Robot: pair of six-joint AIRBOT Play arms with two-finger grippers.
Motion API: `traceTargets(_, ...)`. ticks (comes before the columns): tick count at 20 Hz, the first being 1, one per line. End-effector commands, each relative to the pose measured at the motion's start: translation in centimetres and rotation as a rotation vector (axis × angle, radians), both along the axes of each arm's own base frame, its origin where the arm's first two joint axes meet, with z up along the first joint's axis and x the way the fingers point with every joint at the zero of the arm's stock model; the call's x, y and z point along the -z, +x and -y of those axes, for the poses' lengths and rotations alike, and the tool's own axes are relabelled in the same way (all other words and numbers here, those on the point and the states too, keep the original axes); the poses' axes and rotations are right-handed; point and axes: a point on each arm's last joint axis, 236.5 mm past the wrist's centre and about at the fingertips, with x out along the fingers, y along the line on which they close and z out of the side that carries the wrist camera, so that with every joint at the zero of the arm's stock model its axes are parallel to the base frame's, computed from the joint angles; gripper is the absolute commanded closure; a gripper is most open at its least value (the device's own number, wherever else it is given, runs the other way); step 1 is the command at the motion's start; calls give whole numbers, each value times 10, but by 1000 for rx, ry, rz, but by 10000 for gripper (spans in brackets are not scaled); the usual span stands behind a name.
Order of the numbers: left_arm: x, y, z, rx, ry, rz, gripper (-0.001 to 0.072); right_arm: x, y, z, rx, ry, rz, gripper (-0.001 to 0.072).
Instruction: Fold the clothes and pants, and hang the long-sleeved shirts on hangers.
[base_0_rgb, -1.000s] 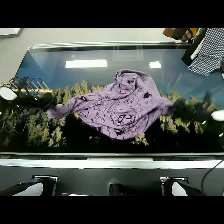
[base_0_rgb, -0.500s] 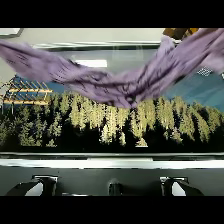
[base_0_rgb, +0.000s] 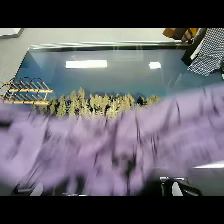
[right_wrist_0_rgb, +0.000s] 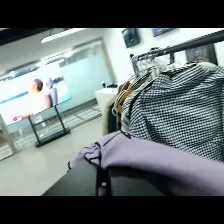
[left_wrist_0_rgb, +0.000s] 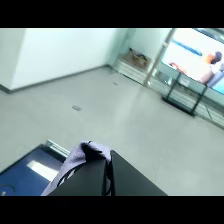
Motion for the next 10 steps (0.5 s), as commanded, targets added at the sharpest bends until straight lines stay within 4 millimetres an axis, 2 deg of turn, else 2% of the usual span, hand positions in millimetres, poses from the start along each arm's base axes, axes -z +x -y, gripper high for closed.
traceTargets(1,-1,-18,-13,-65,-6,14,685,8,-1,12,22,100,9,671)
traceTargets(3,19,18,-16,-62,-12,-64,685,28,49,15,-46,164,-70,671)
traceTargets(5,56,73,-22,-58,-22,-191,685,72,129,11,-179,268,-219,671)
traceTargets(6,79,109,-23,-42,-20,-260,685,101,174,5,-264,326,-299,670)
traceTargets(8,128,188,-20,12,0,-378,685,179,261,-4,-420,462,-469,670)
traceTargets(10,189,263,-15,72,-38,-478,686,263,329,0,-489,564,-625,670)
